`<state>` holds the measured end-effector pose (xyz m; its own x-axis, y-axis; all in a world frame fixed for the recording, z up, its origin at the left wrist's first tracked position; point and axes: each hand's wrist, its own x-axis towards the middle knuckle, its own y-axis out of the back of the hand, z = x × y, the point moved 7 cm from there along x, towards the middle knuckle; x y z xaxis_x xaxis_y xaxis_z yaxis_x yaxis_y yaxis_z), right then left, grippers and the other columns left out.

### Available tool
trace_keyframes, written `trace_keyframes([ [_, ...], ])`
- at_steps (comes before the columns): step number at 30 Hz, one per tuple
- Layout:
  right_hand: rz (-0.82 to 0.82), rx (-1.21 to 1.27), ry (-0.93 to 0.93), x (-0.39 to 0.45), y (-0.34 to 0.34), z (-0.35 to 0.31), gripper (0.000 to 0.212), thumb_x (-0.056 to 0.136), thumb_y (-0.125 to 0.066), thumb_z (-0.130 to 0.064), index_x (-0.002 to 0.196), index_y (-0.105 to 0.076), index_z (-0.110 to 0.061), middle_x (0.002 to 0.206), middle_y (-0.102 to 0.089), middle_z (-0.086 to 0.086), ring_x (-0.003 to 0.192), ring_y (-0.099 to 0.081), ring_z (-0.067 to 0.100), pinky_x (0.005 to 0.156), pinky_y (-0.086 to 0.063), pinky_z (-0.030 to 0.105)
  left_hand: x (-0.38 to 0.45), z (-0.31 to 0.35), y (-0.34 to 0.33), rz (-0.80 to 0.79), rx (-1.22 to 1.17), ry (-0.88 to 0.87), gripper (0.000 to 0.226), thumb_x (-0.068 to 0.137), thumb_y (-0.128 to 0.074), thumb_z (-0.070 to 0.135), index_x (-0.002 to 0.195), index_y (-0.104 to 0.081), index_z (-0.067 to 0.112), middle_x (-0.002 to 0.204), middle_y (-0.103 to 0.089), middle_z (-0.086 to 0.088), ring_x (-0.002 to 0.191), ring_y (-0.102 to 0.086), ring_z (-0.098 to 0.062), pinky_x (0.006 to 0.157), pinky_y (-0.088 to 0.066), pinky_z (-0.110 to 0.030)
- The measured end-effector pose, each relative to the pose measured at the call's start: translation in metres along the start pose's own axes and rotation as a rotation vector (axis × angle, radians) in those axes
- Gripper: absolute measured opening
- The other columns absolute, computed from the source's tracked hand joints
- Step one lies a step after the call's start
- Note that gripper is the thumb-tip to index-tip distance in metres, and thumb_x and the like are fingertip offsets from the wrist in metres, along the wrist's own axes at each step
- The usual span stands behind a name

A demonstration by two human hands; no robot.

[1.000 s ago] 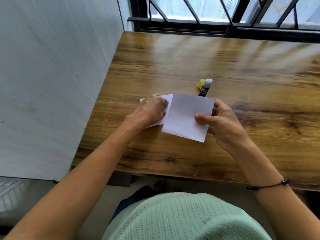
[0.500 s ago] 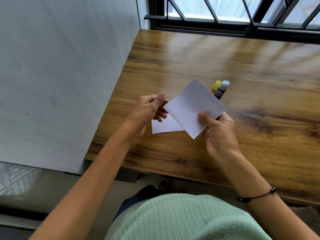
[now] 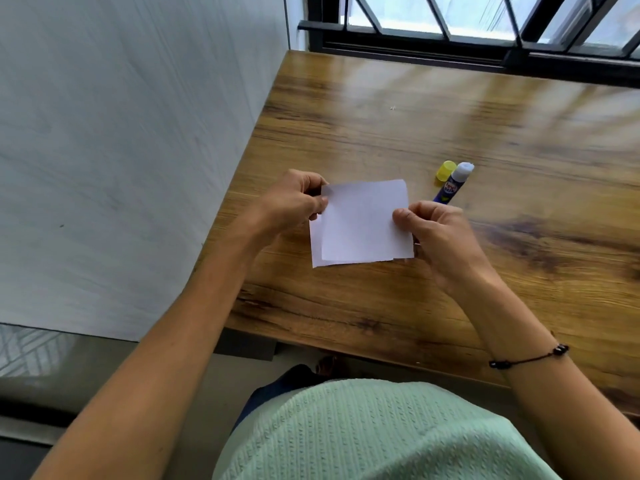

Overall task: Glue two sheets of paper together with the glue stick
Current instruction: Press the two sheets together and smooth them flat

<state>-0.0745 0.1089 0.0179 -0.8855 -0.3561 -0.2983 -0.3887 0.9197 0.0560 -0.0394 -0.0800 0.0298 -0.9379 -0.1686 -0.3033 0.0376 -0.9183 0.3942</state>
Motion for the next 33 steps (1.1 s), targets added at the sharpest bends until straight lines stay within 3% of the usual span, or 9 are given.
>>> trace_keyframes([
  [3,0.008,-0.093,-0.001,0.008,0.0,-0.001,0.023,0.087,-0.059,-0.016,0.088,-0.062,0.007,0.079,-0.061,0.015,0.063,-0.053,0.026,0.049,-0.042,0.031,0.005,0.0,0.004,0.047,-0.011,-0.012,0.017,0.087,-0.052,0.004,0.097,-0.06,0.014,0.077,-0.058,-0.001,0.067,-0.051,-0.01,0.058,-0.043,-0.021],
  [7,0.046,-0.243,-0.004,0.017,0.0,0.003,0.016,0.086,-0.06,-0.017,0.077,-0.062,-0.004,0.064,-0.057,0.007,0.04,-0.045,0.015,0.037,-0.038,0.024,0.006,-0.008,0.009,0.092,-0.052,-0.014,0.026,0.086,-0.053,0.001,0.107,-0.056,0.015,0.072,-0.054,0.0,0.065,-0.053,-0.009,0.052,-0.045,-0.014],
  [13,0.089,-0.279,-0.009,0.024,-0.004,0.008,0.02,0.089,-0.057,-0.021,0.073,-0.064,-0.011,0.062,-0.059,0.007,0.039,-0.047,0.016,0.039,-0.04,0.028,0.002,-0.021,0.02,0.202,-0.038,-0.003,0.024,0.087,-0.053,0.007,0.11,-0.055,0.015,0.073,-0.057,0.001,0.066,-0.055,-0.008,0.06,-0.045,-0.02],
  [17,0.086,-0.289,-0.015,0.025,-0.006,0.012,0.02,0.088,-0.058,-0.021,0.071,-0.063,-0.011,0.06,-0.059,0.008,0.036,-0.047,0.015,0.038,-0.039,0.027,-0.004,-0.034,0.024,0.278,0.044,0.021,0.025,0.087,-0.055,0.012,0.109,-0.056,0.022,0.086,-0.059,-0.003,0.08,-0.055,-0.014,0.073,-0.046,-0.028],
  [25,0.071,-0.354,-0.004,0.026,-0.01,0.011,0.017,0.089,-0.057,-0.022,0.079,-0.065,-0.011,0.069,-0.062,0.009,0.035,-0.047,0.011,0.036,-0.038,0.022,-0.016,-0.029,0.02,0.283,0.203,-0.077,0.035,0.086,-0.056,0.015,0.12,-0.054,0.024,0.071,-0.051,0.013,0.07,-0.049,-0.001,0.069,-0.038,-0.019],
  [33,0.1,-0.376,-0.01,0.029,-0.01,0.012,0.018,0.089,-0.057,-0.022,0.073,-0.063,-0.015,0.068,-0.06,0.008,0.034,-0.047,0.011,0.036,-0.039,0.024,-0.017,-0.022,0.014,0.25,0.301,-0.111,0.037,0.086,-0.058,0.017,0.122,-0.054,0.022,0.084,-0.056,0.002,0.08,-0.051,-0.012,0.073,-0.037,-0.022],
])
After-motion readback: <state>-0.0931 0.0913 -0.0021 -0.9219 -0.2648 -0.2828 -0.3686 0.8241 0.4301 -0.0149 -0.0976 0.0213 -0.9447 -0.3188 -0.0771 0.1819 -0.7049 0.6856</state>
